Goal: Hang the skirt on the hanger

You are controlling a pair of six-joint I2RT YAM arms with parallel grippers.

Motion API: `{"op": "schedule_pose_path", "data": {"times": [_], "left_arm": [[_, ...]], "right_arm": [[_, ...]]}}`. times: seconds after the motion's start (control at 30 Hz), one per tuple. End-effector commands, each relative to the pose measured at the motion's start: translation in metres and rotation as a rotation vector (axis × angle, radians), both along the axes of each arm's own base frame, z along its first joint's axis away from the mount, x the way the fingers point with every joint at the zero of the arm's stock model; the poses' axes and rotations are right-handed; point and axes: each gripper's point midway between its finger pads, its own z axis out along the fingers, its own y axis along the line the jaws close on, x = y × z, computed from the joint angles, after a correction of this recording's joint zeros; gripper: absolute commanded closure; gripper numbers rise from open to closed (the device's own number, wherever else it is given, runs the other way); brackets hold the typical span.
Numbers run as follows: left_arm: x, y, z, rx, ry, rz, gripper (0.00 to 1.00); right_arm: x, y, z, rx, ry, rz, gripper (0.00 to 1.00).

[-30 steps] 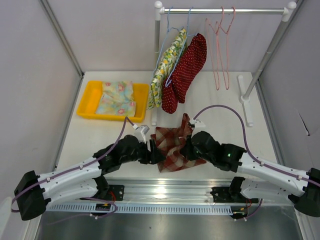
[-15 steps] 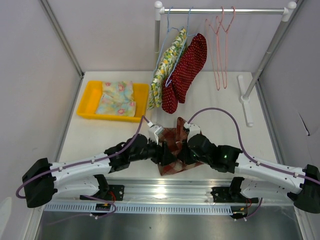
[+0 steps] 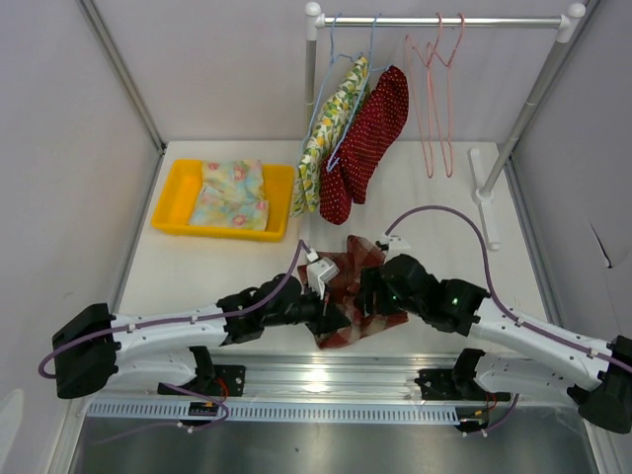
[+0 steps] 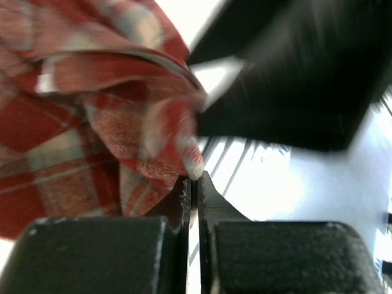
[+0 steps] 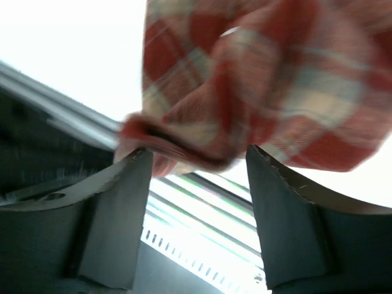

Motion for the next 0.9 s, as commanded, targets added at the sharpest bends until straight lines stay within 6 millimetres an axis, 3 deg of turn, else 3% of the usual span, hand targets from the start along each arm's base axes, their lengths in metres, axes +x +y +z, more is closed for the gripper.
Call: {"op": "schedule_pose_path", "data": {"times": [0.0, 0.1, 0.2, 0.3, 0.6, 0.87], "left_arm": [[-0.033, -0.007, -0.004, -0.039, 0.009, -0.128, 1.00], [-0.058, -0.004, -0.024, -0.006, 0.050, -0.179, 1.00], [-0.080, 0.002, -0.049, 0.044, 0.102, -0.208, 1.00], [-0.091, 0.004, -0.060, 0.052, 0.135, -0.204, 1.00], [-0.094, 0.019, -0.080, 0.078, 0.167, -0.163, 1.00], [-0.098, 0.028, -0.089, 0.086, 0.191, -0.156, 1.00]], "right_arm": [[0.036, -0.018, 0.035, 0.023, -0.064, -0.104, 0.29], [0.062, -0.024, 0.046, 0.031, -0.092, -0.130, 0.27], [0.084, -0.020, 0.040, -0.007, -0.095, -0.124, 0.27], [0.098, -0.003, 0.031, -0.037, -0.074, -0.084, 0.27], [0.133, 0.034, -0.021, -0.123, -0.005, -0.060, 0.32], [0.162, 0.063, -0.038, -0.266, -0.078, -0.116, 0.36]]}}
